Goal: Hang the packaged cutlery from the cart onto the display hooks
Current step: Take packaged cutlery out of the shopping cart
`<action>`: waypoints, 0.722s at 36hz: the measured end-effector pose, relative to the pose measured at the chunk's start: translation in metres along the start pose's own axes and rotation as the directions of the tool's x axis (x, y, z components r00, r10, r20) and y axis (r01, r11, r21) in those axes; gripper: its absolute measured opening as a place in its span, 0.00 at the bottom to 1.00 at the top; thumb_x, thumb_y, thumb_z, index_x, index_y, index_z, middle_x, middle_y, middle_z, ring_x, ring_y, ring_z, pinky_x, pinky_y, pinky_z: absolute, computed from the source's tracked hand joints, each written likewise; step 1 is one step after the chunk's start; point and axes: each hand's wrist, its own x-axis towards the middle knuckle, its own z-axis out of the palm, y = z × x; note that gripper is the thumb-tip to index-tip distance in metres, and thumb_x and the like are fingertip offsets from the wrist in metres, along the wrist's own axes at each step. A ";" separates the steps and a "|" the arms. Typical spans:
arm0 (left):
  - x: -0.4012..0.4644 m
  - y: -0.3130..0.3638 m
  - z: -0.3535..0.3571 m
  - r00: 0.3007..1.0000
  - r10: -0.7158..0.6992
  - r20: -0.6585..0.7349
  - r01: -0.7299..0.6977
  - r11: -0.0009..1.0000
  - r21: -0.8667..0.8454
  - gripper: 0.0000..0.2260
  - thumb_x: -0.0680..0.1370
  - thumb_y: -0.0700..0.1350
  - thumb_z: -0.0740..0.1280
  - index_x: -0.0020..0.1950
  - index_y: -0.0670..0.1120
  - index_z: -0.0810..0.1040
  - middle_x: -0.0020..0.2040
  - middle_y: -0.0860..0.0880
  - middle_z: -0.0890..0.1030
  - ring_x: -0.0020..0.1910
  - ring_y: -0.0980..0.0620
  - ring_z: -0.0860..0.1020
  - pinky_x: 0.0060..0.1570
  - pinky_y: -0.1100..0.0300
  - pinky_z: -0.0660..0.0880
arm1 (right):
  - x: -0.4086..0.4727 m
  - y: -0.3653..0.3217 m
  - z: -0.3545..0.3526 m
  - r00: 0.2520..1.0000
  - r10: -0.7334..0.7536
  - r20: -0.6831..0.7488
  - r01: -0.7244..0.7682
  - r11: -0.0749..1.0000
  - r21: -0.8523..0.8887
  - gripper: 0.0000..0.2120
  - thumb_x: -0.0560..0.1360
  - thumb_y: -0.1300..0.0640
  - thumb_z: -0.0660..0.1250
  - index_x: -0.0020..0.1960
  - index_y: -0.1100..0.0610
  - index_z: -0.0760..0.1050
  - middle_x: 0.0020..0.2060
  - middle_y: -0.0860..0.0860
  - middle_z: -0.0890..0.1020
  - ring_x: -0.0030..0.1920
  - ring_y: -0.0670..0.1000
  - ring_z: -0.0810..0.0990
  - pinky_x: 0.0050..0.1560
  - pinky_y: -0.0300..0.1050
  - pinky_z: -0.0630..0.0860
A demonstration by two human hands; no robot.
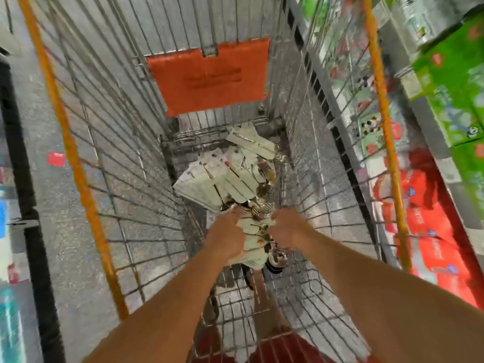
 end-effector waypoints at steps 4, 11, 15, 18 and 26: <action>0.039 0.005 -0.004 0.988 0.007 -0.151 0.001 0.999 0.051 0.10 0.79 0.40 0.61 0.57 0.43 0.78 0.55 0.42 0.77 0.49 0.45 0.78 0.45 0.55 0.77 | 0.034 -0.008 -0.012 0.992 -0.057 -0.115 0.058 0.998 0.003 0.26 0.78 0.56 0.66 0.74 0.58 0.64 0.70 0.58 0.68 0.66 0.59 0.72 0.62 0.50 0.74; 0.082 0.019 -0.011 0.953 0.031 -0.300 -0.032 0.999 0.003 0.17 0.81 0.40 0.60 0.70 0.45 0.72 0.70 0.46 0.69 0.66 0.46 0.69 0.61 0.52 0.71 | 0.087 -0.026 -0.036 0.922 -0.106 -0.373 0.059 0.989 -0.135 0.23 0.78 0.51 0.63 0.69 0.60 0.67 0.67 0.57 0.66 0.65 0.57 0.69 0.65 0.56 0.73; 0.096 0.021 -0.009 0.930 0.100 -0.354 -0.111 0.994 -0.011 0.16 0.81 0.40 0.61 0.68 0.46 0.73 0.68 0.48 0.69 0.66 0.51 0.68 0.62 0.58 0.68 | 0.097 -0.026 -0.039 0.886 -0.101 -0.453 0.029 0.986 -0.164 0.16 0.76 0.49 0.64 0.60 0.56 0.75 0.59 0.54 0.75 0.58 0.55 0.75 0.60 0.54 0.76; 0.100 0.019 -0.006 0.914 0.163 -0.371 -0.166 0.986 0.024 0.13 0.80 0.40 0.62 0.65 0.45 0.74 0.64 0.49 0.72 0.64 0.53 0.67 0.61 0.61 0.66 | 0.090 -0.021 -0.035 0.889 -0.027 -0.456 0.018 1.000 -0.024 0.09 0.75 0.46 0.67 0.50 0.50 0.78 0.46 0.49 0.80 0.46 0.51 0.78 0.45 0.47 0.78; 0.112 0.030 -0.012 0.907 0.169 -0.385 -0.186 0.982 -0.007 0.10 0.80 0.39 0.61 0.61 0.44 0.76 0.58 0.49 0.74 0.57 0.54 0.71 0.59 0.58 0.72 | 0.103 -0.028 -0.055 0.762 -0.072 -0.644 0.106 0.994 0.014 0.22 0.74 0.38 0.55 0.55 0.55 0.70 0.48 0.50 0.74 0.46 0.51 0.75 0.47 0.52 0.79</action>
